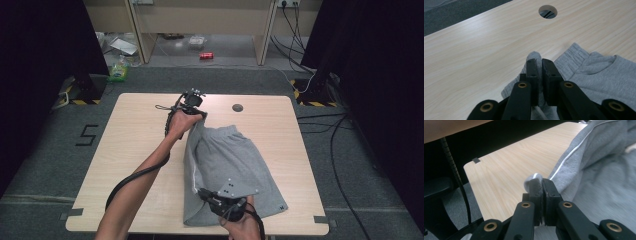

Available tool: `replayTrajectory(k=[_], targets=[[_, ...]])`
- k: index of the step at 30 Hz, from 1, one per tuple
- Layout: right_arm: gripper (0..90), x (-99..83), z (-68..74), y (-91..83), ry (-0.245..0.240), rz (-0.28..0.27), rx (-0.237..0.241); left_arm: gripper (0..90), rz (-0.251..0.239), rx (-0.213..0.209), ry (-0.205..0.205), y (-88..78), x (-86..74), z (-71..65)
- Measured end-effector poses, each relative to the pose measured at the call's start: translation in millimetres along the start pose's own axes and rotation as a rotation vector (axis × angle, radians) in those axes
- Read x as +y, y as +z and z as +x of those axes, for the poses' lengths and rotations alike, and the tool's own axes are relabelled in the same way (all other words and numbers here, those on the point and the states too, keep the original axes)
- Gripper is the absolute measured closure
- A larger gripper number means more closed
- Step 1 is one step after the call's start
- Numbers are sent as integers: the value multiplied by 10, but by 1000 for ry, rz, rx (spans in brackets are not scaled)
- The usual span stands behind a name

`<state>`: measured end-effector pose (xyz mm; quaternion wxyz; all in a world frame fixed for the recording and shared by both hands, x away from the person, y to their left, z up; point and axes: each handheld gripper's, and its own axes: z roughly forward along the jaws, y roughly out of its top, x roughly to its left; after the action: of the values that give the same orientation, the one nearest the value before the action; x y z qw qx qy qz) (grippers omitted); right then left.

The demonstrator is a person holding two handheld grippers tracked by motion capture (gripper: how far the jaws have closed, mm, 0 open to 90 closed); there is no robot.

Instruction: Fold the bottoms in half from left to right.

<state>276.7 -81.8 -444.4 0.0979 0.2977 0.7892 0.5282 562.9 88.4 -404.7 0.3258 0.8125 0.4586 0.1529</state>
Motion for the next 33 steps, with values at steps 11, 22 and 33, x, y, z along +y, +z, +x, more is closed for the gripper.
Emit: replayTrajectory(k=[11, 22, 33], targets=[[870, -252, -247, -441, 85, -35, -83, 838, -2, -53, 4, 246, 194, -393], [870, -446, -396, -800, 133, -68, -162, 836, -11, -91, 14, 396, 340, -730], [869, -548, -487, -839, 161, -43, -180, 588, -17, -134, -35, 551, 310, -770]])
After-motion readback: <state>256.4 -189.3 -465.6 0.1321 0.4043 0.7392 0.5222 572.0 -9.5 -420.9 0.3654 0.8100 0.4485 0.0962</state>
